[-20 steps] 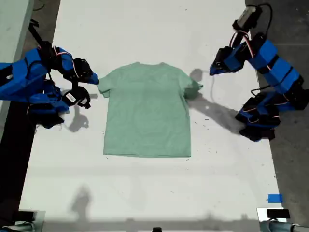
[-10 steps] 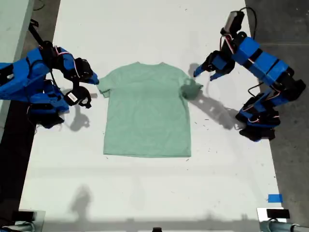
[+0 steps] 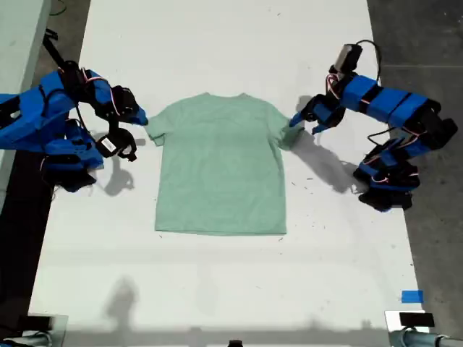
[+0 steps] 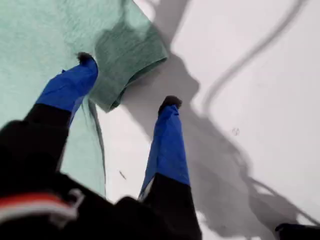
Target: Fold t-shirt
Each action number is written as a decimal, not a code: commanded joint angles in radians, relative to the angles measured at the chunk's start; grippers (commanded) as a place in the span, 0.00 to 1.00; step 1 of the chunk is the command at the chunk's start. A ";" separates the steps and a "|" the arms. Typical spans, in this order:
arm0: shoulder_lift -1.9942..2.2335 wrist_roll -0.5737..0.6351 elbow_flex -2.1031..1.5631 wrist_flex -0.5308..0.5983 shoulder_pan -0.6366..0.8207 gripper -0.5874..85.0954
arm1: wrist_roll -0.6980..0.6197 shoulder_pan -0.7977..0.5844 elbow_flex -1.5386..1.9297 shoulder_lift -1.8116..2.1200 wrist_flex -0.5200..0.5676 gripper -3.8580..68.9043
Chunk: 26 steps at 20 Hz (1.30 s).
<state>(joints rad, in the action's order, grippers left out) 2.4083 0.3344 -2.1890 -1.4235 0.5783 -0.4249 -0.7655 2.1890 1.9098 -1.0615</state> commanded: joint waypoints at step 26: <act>-0.006 0.026 0.021 0.018 0.035 0.01 | -0.078 0.058 -0.733 -0.249 -0.456 0.04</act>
<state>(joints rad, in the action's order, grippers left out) 2.4037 0.3528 -2.1890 -1.4235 0.6029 -0.5123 -0.7424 1.5401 1.6076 -1.5232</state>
